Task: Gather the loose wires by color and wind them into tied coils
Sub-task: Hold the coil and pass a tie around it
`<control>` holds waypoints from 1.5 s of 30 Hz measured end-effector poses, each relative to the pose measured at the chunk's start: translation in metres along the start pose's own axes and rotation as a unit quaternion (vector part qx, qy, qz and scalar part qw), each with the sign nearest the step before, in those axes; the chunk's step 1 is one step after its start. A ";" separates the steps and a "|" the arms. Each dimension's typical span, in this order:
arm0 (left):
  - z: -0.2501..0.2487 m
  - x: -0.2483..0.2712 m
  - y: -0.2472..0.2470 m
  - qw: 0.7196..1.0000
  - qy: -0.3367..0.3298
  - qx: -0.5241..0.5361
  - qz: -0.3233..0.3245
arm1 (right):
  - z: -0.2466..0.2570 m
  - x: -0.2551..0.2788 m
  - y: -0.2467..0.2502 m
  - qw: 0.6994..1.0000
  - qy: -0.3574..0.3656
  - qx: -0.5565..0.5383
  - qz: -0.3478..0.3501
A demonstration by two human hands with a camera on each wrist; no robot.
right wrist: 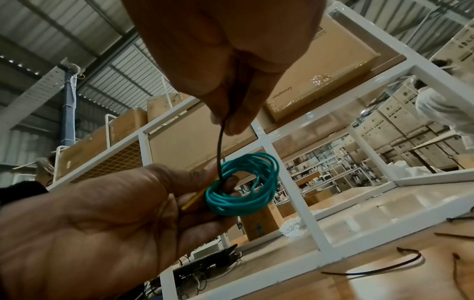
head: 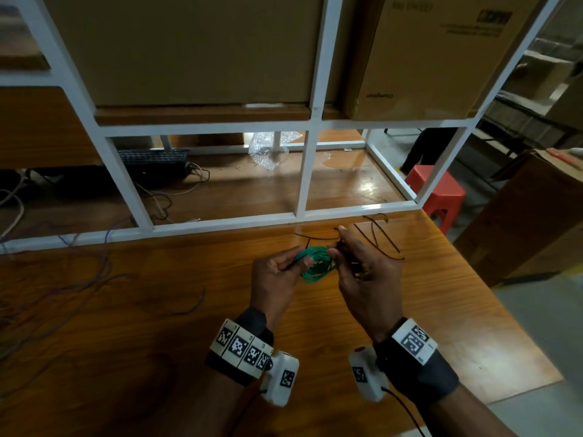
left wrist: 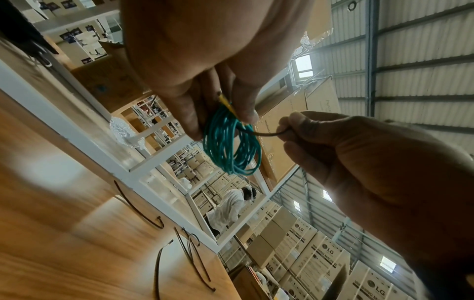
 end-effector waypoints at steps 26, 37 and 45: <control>0.011 0.002 0.016 0.997 -0.056 -0.057 0.008 | -0.018 0.004 -0.005 0.965 -0.227 -0.126 0.047; 0.006 0.006 0.013 0.994 -0.068 -0.080 -0.008 | -0.021 0.013 -0.020 0.974 -0.197 -0.106 0.043; 0.003 0.005 0.016 0.993 -0.075 -0.091 -0.017 | -0.016 0.014 -0.023 0.974 -0.191 -0.118 0.033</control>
Point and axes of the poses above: each hand's wrist, its own x-axis away from the middle knuckle, its own y-axis out of the back of the hand, z = x × y, the point moved 3 cm from there along -x, towards the middle knuckle, and after that the axes turned 6 degrees about -z, right-handed, at the moved point
